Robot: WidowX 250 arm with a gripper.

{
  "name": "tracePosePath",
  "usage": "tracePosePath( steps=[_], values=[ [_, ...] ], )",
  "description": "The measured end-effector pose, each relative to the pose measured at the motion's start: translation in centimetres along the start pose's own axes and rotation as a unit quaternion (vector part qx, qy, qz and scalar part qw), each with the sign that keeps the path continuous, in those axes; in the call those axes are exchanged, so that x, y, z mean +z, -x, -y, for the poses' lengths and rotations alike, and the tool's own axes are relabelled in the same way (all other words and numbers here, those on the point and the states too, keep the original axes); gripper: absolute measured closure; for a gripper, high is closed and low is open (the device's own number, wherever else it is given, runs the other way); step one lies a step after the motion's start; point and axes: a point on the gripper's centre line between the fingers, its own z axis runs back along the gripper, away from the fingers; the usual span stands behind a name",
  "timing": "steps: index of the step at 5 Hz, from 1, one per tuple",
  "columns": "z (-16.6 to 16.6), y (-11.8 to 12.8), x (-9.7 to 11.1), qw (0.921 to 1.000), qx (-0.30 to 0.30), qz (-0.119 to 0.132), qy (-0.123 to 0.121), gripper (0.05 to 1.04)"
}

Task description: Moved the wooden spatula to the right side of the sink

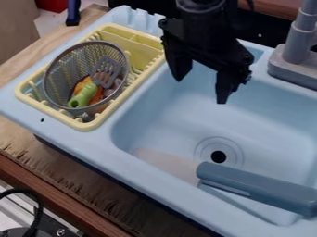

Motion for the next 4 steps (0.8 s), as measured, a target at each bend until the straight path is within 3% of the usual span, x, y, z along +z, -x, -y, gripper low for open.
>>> tracePosePath(
  steps=[1,2,3,4],
  values=[
    [0.1,0.5,-0.6,0.9999,-0.004,-0.015,0.002,0.083],
    [0.9,1.4,-0.8,0.9941,-0.095,-0.044,0.028,0.083],
    [1.8,1.5,-0.7,0.9743,-0.215,-0.033,0.059,0.083],
    [3.1,2.5,0.3,0.9381,-0.333,-0.013,0.095,0.083]
  ],
)
